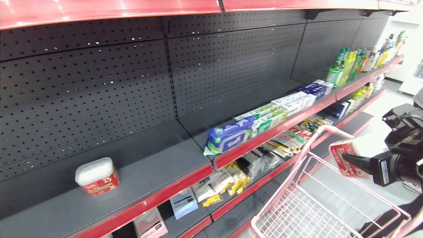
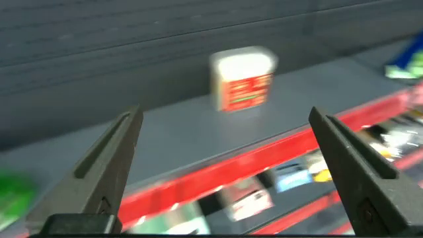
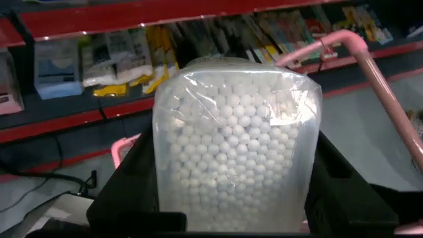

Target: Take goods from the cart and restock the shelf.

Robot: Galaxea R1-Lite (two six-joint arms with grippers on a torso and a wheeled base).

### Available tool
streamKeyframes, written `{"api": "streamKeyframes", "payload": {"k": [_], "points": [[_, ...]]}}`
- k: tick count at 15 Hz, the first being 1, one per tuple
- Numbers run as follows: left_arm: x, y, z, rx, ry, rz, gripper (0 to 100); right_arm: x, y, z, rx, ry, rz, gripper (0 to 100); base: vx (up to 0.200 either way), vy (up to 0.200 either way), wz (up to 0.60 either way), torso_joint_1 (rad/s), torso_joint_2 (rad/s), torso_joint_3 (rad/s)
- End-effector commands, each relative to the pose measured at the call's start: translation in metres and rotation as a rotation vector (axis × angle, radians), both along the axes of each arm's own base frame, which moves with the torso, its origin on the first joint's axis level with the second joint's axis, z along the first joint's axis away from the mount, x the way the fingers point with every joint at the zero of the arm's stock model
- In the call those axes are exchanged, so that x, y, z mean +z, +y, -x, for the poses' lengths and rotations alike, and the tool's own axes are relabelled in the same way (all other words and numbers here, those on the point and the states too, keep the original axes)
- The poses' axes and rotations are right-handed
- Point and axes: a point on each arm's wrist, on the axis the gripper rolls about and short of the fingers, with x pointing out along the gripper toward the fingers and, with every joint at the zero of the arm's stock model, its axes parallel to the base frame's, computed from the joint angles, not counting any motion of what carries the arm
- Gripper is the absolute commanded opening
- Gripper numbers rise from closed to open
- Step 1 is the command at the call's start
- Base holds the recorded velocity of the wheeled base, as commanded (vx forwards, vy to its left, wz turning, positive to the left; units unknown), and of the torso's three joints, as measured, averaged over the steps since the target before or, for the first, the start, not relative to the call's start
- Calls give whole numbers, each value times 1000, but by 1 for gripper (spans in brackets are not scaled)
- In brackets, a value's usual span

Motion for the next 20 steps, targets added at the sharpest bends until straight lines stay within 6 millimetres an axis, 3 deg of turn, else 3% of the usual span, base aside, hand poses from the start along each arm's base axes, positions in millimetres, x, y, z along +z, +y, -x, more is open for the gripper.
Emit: {"api": "streamKeyframes", "payload": {"k": [1, 7, 12, 14, 15, 17, 18, 19, 20], "points": [[0, 0, 0, -1, 0, 0, 100, 4, -1, 5, 0, -25, -3, 0, 0, 0, 600, 2, 7, 2], [0, 0, 0, 1, 0, 0, 100, 14, -8, 21, -23, -90, 0, 0, 0, 0, 600, 2, 1, 1], [0, 0, 0, -4, 2, -1, 100, 3, -20, 67, -69, -163, 24, 0, 0, 0, 120, 0, 0, 0], [0, 0, 0, -32, 3, -19, 100, 1, -24, 101, -87, -267, -2, 0, 0, 0, 0, 0, 0, 0], [0, -1, 0, -41, 4, -22, 100, 0, -24, 106, -87, -284, -5, 0, 0, 0, 0, 0, 0, 0], [6, -1, 1, -70, -18, -28, 100, -17, -25, 136, -61, -354, -16, 0, 0, 0, 0, 0, 0, 0], [67, -1, -1, -82, -42, -16, 100, -29, -25, 146, -43, -372, -22, 0, 0, 0, 0, 0, 0, 0], [93, 1, -11, -81, -23, 28, 100, -33, -25, 149, -43, -377, -22, 0, 0, 0, 0, 0, 0, 0], [134, 6, -42, -78, 34, 120, 100, -38, -25, 154, -46, -391, -22, 0, 0, 0, 0, 0, 0, 0]]}}
